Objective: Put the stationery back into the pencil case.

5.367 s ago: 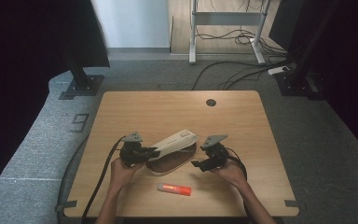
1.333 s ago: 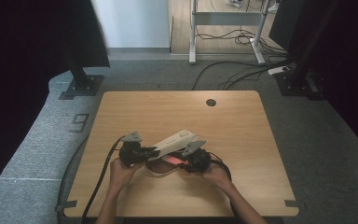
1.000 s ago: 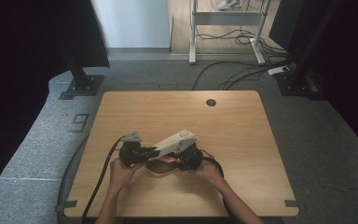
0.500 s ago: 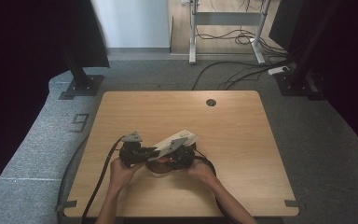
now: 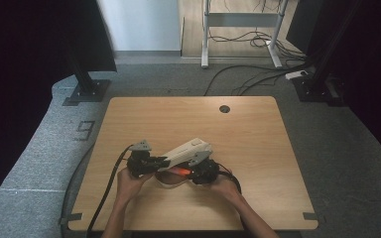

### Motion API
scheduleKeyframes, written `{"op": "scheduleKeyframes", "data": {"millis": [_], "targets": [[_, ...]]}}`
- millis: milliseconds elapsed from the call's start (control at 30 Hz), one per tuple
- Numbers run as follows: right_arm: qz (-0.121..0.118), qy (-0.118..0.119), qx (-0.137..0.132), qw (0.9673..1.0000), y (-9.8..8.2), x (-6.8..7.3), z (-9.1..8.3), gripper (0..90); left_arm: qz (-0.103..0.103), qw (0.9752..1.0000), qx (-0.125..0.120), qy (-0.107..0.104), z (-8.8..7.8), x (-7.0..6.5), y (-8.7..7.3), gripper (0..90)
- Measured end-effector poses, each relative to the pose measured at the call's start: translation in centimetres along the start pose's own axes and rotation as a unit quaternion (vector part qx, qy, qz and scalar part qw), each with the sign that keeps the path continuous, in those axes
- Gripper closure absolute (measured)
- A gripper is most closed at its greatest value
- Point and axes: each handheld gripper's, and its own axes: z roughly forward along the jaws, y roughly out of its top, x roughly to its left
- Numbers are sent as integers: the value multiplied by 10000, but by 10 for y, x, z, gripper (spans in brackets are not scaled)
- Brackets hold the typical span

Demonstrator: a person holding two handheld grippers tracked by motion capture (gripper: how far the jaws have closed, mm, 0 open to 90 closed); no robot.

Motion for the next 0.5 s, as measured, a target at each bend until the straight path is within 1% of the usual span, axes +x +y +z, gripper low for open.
{"op": "scheduleKeyframes", "data": {"millis": [67,133,233,267,300,500], "targets": [[28,-85,-4,10000,-1,0,0,618,-6,10000,2,-2,0,0,0,754],[61,-119,-18,9999,-2,0,1,643,-15,10000,-5,-5,0,0,0,754],[107,-187,-21,9998,0,-1,3,652,-19,10000,-4,-1,0,0,-1,754],[106,-210,-44,9997,0,-1,4,698,-15,10000,-8,3,0,0,-1,754],[97,-239,-87,9996,1,-1,5,701,-11,10000,-13,11,0,0,-1,754],[136,-298,-106,9994,5,-3,14,701,-4,10000,-36,24,0,1,-1,754]]}}
